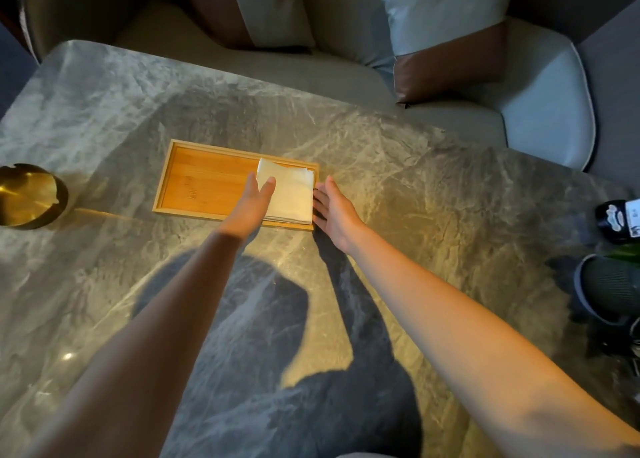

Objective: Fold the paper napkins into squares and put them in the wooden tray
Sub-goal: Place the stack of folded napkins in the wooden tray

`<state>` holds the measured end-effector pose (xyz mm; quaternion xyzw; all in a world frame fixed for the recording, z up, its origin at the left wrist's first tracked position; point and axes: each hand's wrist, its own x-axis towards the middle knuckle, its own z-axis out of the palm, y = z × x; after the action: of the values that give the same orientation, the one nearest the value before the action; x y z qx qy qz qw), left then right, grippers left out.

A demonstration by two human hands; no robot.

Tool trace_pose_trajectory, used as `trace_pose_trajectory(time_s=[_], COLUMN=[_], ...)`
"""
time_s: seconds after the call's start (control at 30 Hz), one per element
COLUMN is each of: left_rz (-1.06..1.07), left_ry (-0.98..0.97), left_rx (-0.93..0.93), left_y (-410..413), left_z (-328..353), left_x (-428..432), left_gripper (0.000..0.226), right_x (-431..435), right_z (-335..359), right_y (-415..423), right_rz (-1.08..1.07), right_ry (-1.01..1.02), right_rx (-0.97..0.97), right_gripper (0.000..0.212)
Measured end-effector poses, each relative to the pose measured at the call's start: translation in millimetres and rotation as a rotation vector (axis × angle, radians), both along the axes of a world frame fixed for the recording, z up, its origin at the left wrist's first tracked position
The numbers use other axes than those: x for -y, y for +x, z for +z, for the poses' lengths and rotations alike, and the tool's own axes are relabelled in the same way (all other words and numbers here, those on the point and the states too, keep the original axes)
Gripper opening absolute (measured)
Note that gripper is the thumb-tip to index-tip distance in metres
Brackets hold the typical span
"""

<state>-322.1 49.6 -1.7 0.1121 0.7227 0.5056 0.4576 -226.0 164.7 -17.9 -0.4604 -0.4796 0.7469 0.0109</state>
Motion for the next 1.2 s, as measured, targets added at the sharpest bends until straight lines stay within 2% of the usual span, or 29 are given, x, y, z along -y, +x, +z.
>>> trace_pose_trajectory(time_s=[0.07,0.17,0.27,0.37,0.67,0.8,1.2], left_rz=[0.002,-0.009,-0.023,0.038,0.086,0.136,0.089], left_ry=[-0.008,-0.071,-0.112,-0.087,-0.075,-0.092,-0.066], left_rx=[-0.027,-0.043,-0.008,0.031,0.043,0.053,0.053], left_y=[-0.2,-3.2,-5.3,-4.6,-0.3,-4.4,2.4], left_z=[0.4,-3.2,-7.9,-7.4,-6.4,-6.2,-2.2], left_x=[-4.2,-7.2,-5.3,-4.2,-6.3,-4.9,-2.0], left_gripper=[0.051,0.056,0.065,0.065,0.062,0.061,0.060], right_x=[-1.1,-1.4,-0.5,3.8,10.9,9.3,13.3], right_z=[-1.3,-5.1,-6.3,-6.4,-6.1,-9.8,-2.9], right_y=[-1.3,-2.6,-0.7,-4.0,-0.4,5.3,20.5], right_rz=[0.010,0.028,0.036,0.059,-0.006,-0.152,-0.104], right_ry=[0.019,0.054,0.113,0.199,0.275,0.215,0.153], right_rx=[0.012,0.019,0.068,0.151,0.135,0.122,0.157], right_gripper=[0.033,0.034,0.044,0.055,0.040,0.034,0.037])
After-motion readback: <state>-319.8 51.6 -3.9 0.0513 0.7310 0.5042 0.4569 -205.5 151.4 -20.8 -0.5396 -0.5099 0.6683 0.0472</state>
